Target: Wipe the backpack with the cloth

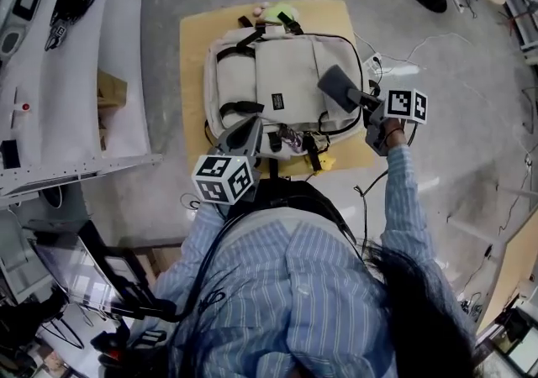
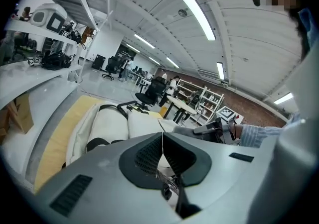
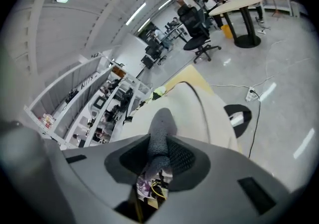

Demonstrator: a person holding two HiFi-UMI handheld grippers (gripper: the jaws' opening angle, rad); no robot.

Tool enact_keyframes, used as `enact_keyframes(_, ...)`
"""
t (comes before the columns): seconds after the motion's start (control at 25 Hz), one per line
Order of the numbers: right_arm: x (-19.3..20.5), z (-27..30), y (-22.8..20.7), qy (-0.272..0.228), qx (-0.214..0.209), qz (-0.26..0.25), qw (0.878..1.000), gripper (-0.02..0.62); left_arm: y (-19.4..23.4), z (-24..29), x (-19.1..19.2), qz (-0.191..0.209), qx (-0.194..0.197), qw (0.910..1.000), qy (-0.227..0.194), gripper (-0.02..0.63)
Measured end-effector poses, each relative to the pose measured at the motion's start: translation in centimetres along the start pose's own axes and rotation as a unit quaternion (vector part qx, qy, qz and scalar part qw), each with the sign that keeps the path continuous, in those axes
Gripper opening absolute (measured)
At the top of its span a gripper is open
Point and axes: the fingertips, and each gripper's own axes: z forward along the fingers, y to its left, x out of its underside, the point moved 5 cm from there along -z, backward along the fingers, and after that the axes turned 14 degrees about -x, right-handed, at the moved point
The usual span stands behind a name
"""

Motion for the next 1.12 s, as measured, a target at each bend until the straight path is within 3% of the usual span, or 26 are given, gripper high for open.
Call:
enact_keyframes(0.24,-0.5,-5.8,-3.2,-0.054,0.03,0.025,0.998,0.1,-1.8,0.5,0.7,0.008,0.011,0.9999,0.008,0.008)
enact_keyframes(0.44,-0.3,-7.4,-3.6,-0.062,0.029,0.022,0.997,0.1,-2.5,-0.1,1.6,0.008,0.005,0.9999,0.01,0.008)
enact_keyframes(0.64,0.2,-5.5,-0.3,-0.061,-0.026,0.002,0.998,0.1,-2.1,-1.5,2.4,0.006,-0.014,0.9998,0.01,0.008)
enact_keyframes(0.84,1.3,-1.1,4.6,-0.021,-0.086,-0.036,0.995,0.1,-0.6,-3.2,2.7,0.002,-0.038,0.9993,0.004,0.008)
enact_keyframes(1.12,4.7,8.3,14.0,0.05,-0.179,-0.07,0.98,0.1,1.7,-5.4,1.8,0.001,-0.055,0.9984,-0.011,0.008)
